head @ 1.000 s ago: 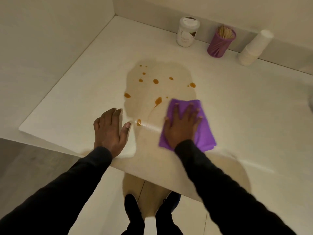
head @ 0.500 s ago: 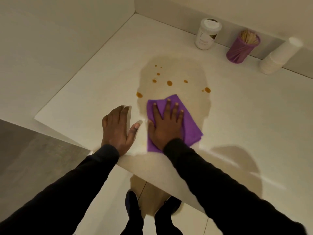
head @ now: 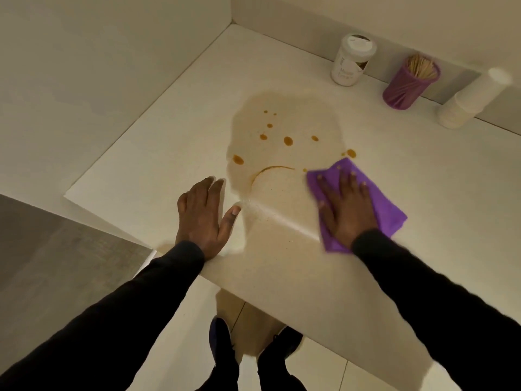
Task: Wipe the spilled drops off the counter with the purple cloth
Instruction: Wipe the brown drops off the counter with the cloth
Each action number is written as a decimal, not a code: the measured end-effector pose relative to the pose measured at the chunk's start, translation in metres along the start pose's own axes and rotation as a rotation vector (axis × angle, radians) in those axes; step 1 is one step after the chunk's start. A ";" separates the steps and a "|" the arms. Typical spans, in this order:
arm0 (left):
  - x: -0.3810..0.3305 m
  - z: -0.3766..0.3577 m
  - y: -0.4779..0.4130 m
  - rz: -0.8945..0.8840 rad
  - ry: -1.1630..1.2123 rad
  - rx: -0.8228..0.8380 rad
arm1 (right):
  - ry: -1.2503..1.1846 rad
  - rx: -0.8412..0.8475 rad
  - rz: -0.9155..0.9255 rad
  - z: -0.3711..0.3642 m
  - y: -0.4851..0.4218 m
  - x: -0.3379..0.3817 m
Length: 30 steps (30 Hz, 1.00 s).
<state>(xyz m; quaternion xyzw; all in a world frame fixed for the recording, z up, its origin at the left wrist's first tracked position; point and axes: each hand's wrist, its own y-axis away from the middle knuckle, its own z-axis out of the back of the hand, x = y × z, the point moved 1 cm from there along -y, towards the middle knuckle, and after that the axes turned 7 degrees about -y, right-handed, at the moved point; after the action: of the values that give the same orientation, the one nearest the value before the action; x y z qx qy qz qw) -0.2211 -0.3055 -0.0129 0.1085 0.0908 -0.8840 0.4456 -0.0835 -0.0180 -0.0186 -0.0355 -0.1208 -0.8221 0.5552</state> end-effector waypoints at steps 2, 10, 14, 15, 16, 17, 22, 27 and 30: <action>0.000 -0.001 0.000 -0.002 -0.014 0.011 | -0.037 -0.046 -0.217 0.000 -0.026 0.013; 0.001 -0.004 0.000 -0.011 -0.044 0.012 | -0.092 0.009 0.231 -0.041 0.091 0.128; 0.002 -0.006 0.000 -0.043 -0.086 0.015 | -0.056 -0.072 0.103 -0.032 0.101 0.017; 0.002 -0.006 0.000 -0.048 -0.087 0.013 | -0.031 -0.089 -0.030 -0.024 0.093 -0.016; 0.002 -0.006 0.001 -0.051 -0.081 0.012 | -0.025 -0.086 -0.188 -0.014 0.085 -0.041; 0.002 -0.006 0.001 -0.050 -0.075 0.010 | -0.037 -0.086 -0.341 -0.005 0.075 -0.057; 0.002 -0.006 0.002 -0.051 -0.084 0.013 | -0.065 -0.142 -0.510 -0.024 0.051 0.035; 0.000 -0.005 0.004 -0.052 -0.057 -0.002 | -0.134 -0.071 0.133 -0.054 0.125 0.147; 0.000 -0.004 0.005 -0.075 -0.050 -0.026 | -0.121 -0.071 0.166 -0.049 0.142 0.089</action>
<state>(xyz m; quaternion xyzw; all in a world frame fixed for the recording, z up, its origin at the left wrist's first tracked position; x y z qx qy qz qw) -0.2163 -0.3077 -0.0173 0.0771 0.0954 -0.9013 0.4155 0.0172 -0.1598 -0.0260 -0.1147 -0.1215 -0.7733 0.6116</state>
